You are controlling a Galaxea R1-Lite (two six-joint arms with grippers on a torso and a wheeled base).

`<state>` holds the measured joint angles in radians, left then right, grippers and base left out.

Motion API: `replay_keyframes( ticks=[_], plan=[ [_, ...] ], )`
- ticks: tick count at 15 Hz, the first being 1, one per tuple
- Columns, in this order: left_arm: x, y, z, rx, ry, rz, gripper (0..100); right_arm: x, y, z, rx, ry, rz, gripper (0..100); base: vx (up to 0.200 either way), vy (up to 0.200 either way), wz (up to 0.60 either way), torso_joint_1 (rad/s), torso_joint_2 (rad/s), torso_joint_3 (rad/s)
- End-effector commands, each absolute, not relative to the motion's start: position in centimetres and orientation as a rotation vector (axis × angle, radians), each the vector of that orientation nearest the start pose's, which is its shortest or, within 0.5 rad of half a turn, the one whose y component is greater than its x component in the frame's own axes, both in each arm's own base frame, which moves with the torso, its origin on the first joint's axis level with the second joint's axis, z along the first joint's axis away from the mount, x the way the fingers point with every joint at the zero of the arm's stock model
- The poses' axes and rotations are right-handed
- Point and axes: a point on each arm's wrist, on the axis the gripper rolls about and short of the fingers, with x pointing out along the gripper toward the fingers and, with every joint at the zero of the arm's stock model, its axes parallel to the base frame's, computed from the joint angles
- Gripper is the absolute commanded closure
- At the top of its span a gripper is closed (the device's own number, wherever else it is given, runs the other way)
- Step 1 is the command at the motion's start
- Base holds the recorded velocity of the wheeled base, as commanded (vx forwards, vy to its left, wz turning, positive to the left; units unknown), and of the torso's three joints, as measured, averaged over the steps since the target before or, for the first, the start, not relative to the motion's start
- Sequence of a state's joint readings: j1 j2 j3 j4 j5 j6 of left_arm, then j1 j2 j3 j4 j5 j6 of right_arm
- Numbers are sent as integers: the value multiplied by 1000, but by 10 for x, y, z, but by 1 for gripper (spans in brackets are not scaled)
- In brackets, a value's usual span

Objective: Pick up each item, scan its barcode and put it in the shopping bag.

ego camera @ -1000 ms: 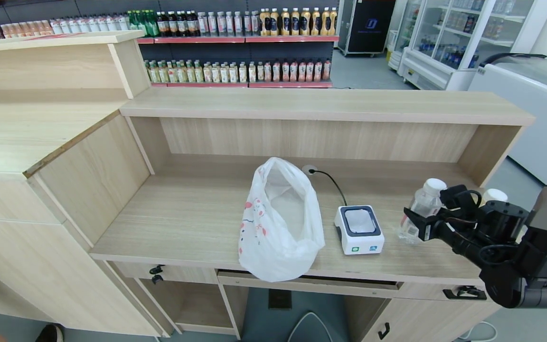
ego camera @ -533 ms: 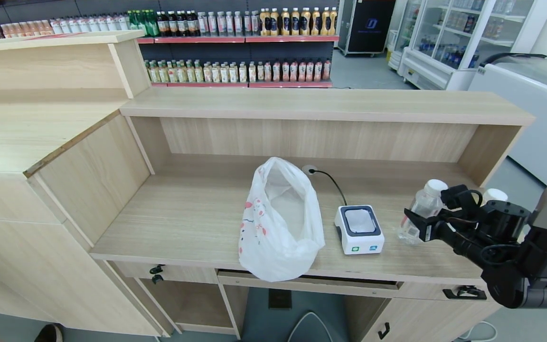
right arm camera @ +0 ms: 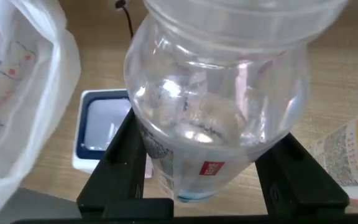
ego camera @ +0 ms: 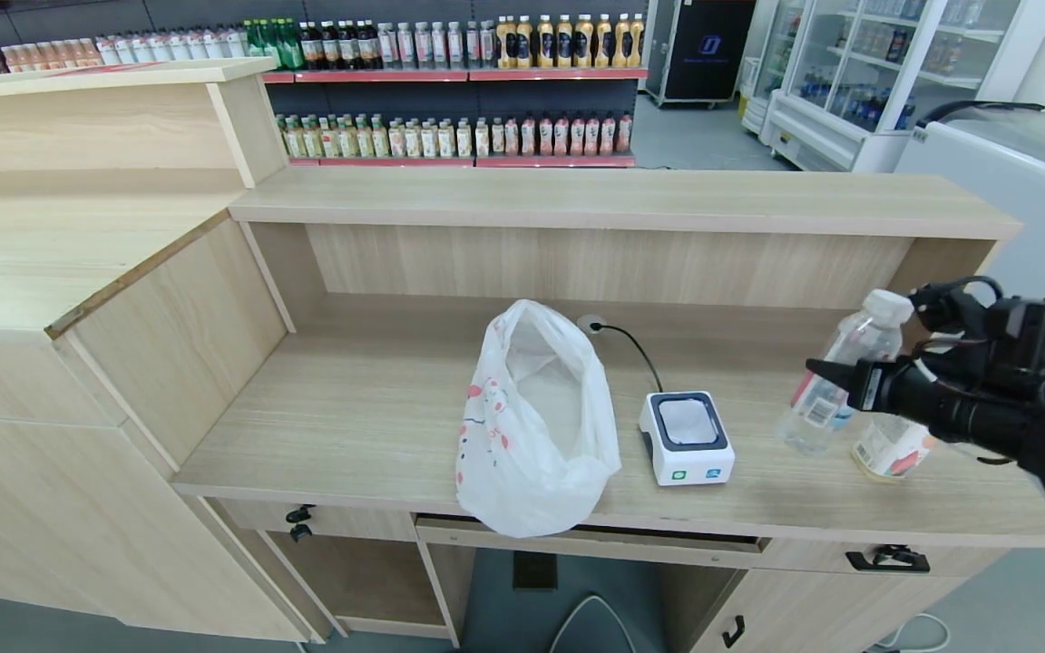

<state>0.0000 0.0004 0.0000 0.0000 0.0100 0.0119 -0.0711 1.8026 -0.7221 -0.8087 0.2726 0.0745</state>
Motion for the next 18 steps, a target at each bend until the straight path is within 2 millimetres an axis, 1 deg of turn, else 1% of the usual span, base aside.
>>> replay_keyframes(
  ticks=[1,2,3,4,5,6,7,8,9,11,16,18],
  plan=[
    [-23,0,75,12,0,11,100,272,-5,236,188,140,236,100,0,0,0,0,0,0],
    [-23,0,75,12,0,11,100,253,3,256,240,170,276,100,0,0,0,0,0,0],
    [-23,0,75,12,0,11,100,248,4,262,253,179,282,100,0,0,0,0,0,0],
    [-23,0,75,12,0,11,100,219,14,288,296,246,319,100,0,0,0,0,0,0],
    [-23,0,75,12,0,11,100,200,24,300,323,280,363,100,0,0,0,0,0,0],
    [-23,0,75,12,0,11,100,184,31,307,341,294,403,100,0,0,0,0,0,0],
    [-23,0,75,12,0,11,100,170,37,312,353,296,448,100,0,0,0,0,0,0],
    [-23,0,75,12,0,11,100,163,39,313,358,293,474,100,0,0,0,0,0,0],
    [-23,0,75,12,0,11,100,146,43,317,365,294,545,100,0,0,0,0,0,0],
    [-23,0,75,12,0,11,100,124,43,319,363,330,603,100,0,0,0,0,0,0],
    [-23,0,75,12,0,11,100,89,38,316,363,405,629,100,0,0,0,0,0,0],
    [-23,0,75,12,0,11,100,88,42,315,368,418,607,100,0,0,0,0,0,0]
  ],
)
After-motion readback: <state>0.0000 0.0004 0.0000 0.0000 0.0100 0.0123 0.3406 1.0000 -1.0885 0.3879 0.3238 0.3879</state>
